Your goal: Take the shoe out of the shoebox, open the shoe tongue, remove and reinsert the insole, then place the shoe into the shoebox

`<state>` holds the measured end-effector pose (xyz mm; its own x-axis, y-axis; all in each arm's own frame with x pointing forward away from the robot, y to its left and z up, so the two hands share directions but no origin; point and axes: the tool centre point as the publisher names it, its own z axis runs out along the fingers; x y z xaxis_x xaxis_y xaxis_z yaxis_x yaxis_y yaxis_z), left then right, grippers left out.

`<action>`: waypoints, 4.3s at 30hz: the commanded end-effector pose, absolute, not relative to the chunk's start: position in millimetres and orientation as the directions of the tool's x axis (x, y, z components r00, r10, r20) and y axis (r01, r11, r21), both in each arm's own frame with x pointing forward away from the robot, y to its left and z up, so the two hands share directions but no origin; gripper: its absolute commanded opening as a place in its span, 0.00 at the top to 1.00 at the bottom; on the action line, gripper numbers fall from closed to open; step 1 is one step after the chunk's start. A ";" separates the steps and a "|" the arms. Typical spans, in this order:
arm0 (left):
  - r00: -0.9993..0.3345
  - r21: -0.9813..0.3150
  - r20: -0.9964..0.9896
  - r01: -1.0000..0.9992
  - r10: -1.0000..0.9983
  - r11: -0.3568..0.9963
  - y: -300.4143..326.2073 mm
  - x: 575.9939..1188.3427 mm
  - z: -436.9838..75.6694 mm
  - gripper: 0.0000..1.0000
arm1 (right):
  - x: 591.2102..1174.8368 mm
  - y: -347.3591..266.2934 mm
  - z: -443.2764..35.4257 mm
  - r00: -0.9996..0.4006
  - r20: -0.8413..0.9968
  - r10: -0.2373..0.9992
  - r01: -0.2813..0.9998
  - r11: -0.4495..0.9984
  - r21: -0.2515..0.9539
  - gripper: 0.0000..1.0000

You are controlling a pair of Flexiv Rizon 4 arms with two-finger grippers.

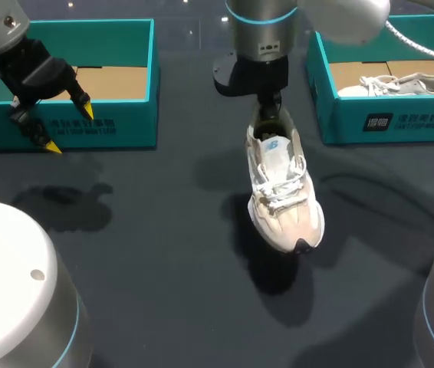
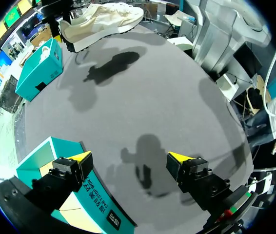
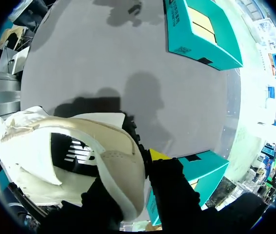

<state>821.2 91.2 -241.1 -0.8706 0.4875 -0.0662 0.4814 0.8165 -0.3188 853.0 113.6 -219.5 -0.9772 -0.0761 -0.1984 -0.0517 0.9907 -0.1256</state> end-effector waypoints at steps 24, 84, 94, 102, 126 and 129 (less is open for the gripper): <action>-0.870 -0.317 -0.064 0.482 0.489 0.817 91.4 821.6 -240.8 0.00 | 929.5 14.2 -147.3 -0.967 -0.236 -0.097 -0.062 0.987 -0.150 1.00; -0.870 -0.317 -0.064 0.482 0.489 0.817 91.4 821.6 -240.8 0.00 | 1186.2 -239.6 -89.2 -0.943 -0.329 -0.044 0.019 0.982 -0.186 1.00; -0.870 -0.317 -0.064 0.482 0.489 0.817 91.4 821.6 -240.8 0.00 | 1207.7 -262.7 -93.2 -0.929 -0.362 -0.077 -0.012 0.984 -0.178 1.00; -0.870 -0.317 -0.064 0.482 0.489 0.817 91.4 821.6 -240.8 0.00 | 1191.0 -289.5 -102.5 -0.813 -0.420 0.404 0.449 0.893 -0.011 1.00; -0.870 -0.317 -0.064 0.482 0.489 0.817 91.4 821.6 -240.8 0.00 | 1168.7 -331.9 -130.5 -0.405 -0.318 0.857 0.878 0.462 0.127 1.00; -0.870 -0.317 -0.064 0.482 0.489 0.817 91.4 821.6 -240.8 0.00 | 1161.5 -338.5 -136.2 -0.325 -0.318 0.890 0.905 0.390 0.167 1.00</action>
<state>821.2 91.2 -241.1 -0.8706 0.4875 -0.0661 0.4814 0.8165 -0.3187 1170.6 -338.9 -131.4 -0.5254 0.8016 -0.2852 0.8184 0.5678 0.0884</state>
